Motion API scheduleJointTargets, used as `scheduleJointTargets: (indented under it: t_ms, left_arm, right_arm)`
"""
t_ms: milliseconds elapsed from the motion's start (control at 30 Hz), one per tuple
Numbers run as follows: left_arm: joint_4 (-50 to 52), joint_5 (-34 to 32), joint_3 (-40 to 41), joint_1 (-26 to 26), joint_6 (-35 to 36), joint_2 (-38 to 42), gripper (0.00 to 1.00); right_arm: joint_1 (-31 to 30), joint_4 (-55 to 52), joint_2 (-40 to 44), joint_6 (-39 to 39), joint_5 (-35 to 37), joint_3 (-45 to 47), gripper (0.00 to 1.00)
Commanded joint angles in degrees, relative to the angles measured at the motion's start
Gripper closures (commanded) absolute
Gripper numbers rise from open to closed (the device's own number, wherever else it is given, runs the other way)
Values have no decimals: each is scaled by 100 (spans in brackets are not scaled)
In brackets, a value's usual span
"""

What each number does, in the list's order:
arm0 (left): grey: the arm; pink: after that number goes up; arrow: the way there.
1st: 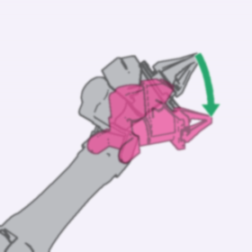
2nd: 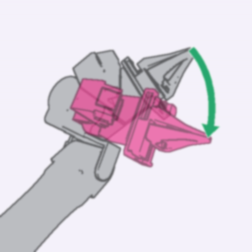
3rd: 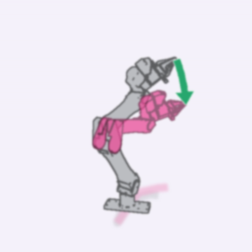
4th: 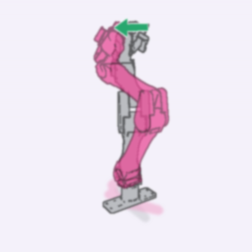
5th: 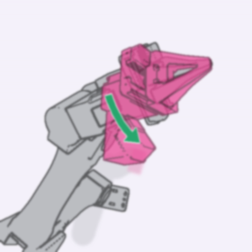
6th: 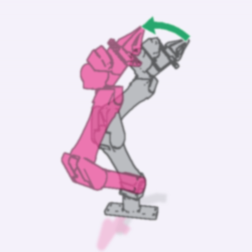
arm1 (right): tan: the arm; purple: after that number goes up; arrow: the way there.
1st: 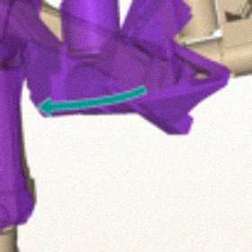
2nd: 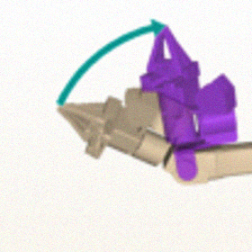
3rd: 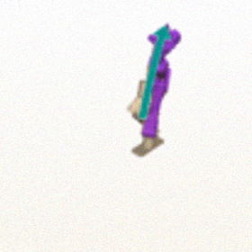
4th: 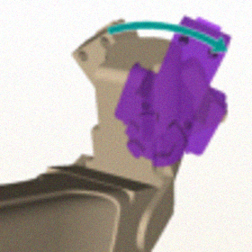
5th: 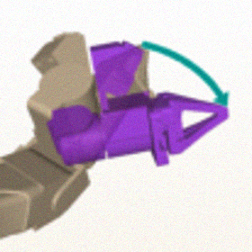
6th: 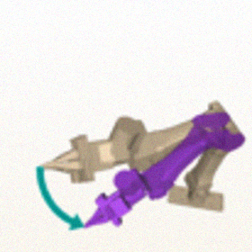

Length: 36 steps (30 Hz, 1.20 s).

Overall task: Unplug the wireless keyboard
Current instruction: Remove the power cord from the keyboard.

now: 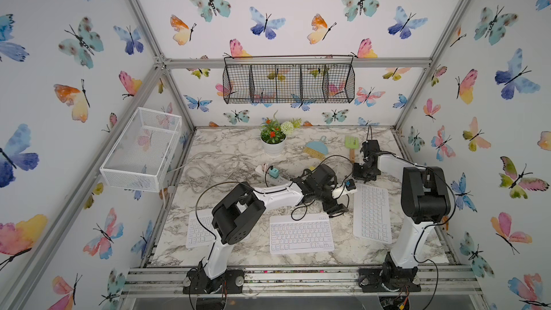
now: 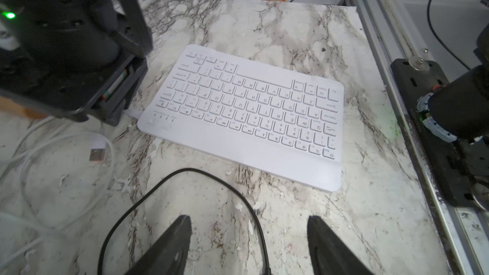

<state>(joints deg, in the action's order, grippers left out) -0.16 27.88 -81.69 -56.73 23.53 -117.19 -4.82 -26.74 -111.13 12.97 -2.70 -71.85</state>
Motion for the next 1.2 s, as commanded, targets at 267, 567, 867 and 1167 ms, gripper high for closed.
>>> scheduleJointTargets:
  t_ms: [267,567,867,1167]
  left_arm:
    - [342,577,-953,-382,1273,-1034,36]
    - [-353,540,-1192,-592,1188,-1502,38]
    - [-824,438,-1328,-735,688,-1933,35]
    - [342,121,-2188,-752,303,-2512,33]
  right_arm:
    - [7,-499,200,-111,248,121,73]
    - [5,-393,292,-120,79,230,73]
    - [7,-275,338,-111,-20,448,73]
    - [7,-266,316,-128,-44,549,73]
